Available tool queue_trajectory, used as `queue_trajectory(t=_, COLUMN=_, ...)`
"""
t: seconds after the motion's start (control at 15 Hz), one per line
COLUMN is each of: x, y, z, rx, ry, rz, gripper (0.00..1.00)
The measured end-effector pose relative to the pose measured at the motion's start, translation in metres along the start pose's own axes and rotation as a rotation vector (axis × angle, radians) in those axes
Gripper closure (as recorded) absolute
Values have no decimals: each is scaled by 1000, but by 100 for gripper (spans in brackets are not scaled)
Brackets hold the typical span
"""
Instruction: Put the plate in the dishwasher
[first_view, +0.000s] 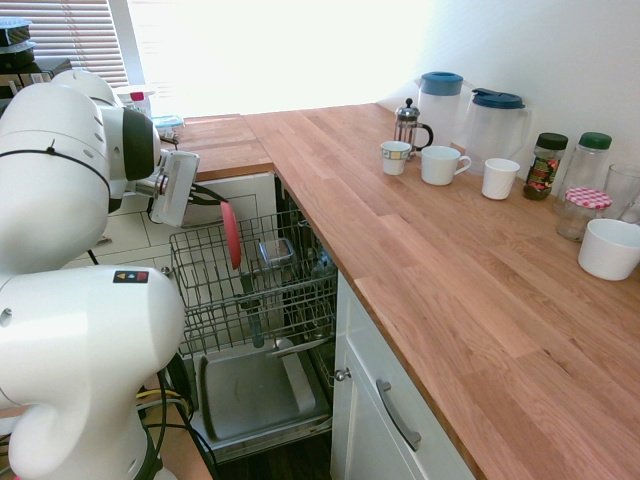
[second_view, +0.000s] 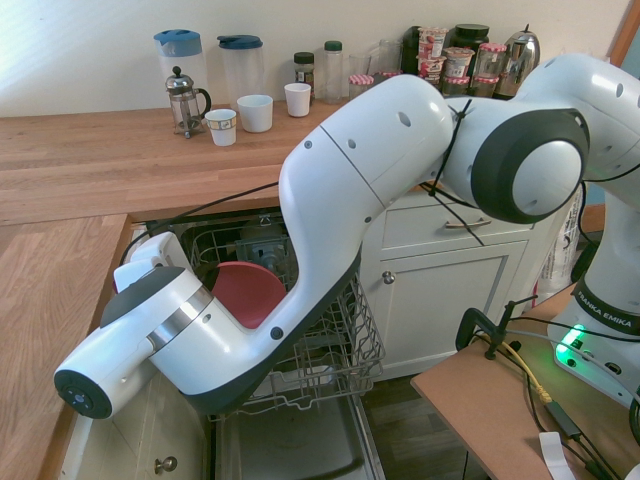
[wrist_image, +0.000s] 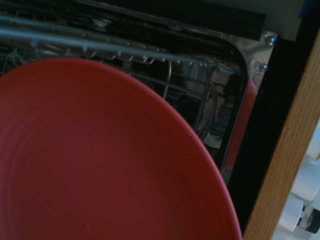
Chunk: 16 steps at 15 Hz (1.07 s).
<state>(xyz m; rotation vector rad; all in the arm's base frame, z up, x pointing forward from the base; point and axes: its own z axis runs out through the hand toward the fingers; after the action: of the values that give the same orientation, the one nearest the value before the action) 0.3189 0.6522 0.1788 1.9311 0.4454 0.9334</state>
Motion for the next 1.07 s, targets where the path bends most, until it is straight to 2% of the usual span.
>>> queue_trajectory(t=0.73, x=-17, y=-63, z=23, rx=59, ry=-13, rz=-17, gripper=100)
queue_trajectory(t=0.8, x=-16, y=-64, z=23, rx=64, ry=-16, rz=-16, gripper=0)
queue_trajectory(t=1.07, x=-13, y=-68, z=24, rx=78, ry=-25, rz=-9, gripper=0)
